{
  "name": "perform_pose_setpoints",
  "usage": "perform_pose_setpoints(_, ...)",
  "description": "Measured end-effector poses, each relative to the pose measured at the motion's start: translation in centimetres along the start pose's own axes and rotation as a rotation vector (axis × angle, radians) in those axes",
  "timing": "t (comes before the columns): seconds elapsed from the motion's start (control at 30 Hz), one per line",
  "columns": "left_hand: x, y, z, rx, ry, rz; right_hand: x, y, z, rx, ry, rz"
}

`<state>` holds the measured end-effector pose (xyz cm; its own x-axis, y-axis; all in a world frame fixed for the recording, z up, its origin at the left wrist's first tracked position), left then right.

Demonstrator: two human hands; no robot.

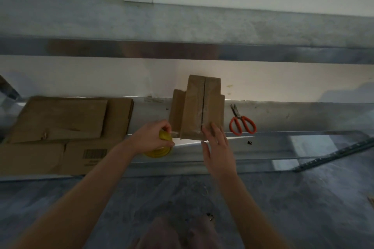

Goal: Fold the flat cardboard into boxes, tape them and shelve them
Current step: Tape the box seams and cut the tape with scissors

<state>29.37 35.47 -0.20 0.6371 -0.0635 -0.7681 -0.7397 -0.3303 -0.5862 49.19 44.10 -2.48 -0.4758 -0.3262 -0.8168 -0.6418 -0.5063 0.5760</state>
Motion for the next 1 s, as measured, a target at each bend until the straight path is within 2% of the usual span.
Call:
perform_pose_setpoints(0.3,-4.1,3.3,-1.1,-0.009,-0.097,0.039,-1.6,1.1,0.4,0.004,-0.014,-0.068)
perform_pose_setpoints(0.47,-3.8,1.6,-1.7,0.078,-0.177,0.115,-2.1,6.3,-0.2,-0.149,-0.090,-0.178)
perform_pose_setpoints(0.53,-3.5,1.0,-1.9,0.110,-0.189,0.134,-1.7,8.6,-0.3,-0.205,-0.100,-0.150)
perform_pose_setpoints(0.7,-2.9,0.6,-2.6,0.161,-0.229,0.127,1.2,12.5,0.0,-0.243,0.002,-0.050)
perform_pose_setpoints(0.9,-2.2,1.4,-3.8,0.190,-0.217,0.142,3.6,12.7,1.0,-0.106,0.036,0.104)
perform_pose_setpoints(1.0,-1.9,2.3,-4.4,0.191,-0.183,0.036,4.3,12.5,1.4,-0.083,0.069,0.165)
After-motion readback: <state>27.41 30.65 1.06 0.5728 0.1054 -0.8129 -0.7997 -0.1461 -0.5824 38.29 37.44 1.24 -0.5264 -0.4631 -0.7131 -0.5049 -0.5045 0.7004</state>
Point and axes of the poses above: each hand's wrist, its own z-axis towards the middle knuckle, its own x-axis out of the palm, y = z × x, the point moved 9 cm from there along z, towards the middle knuckle, and after that the axes turned 7 degrees about z, right-handed, at the moved point
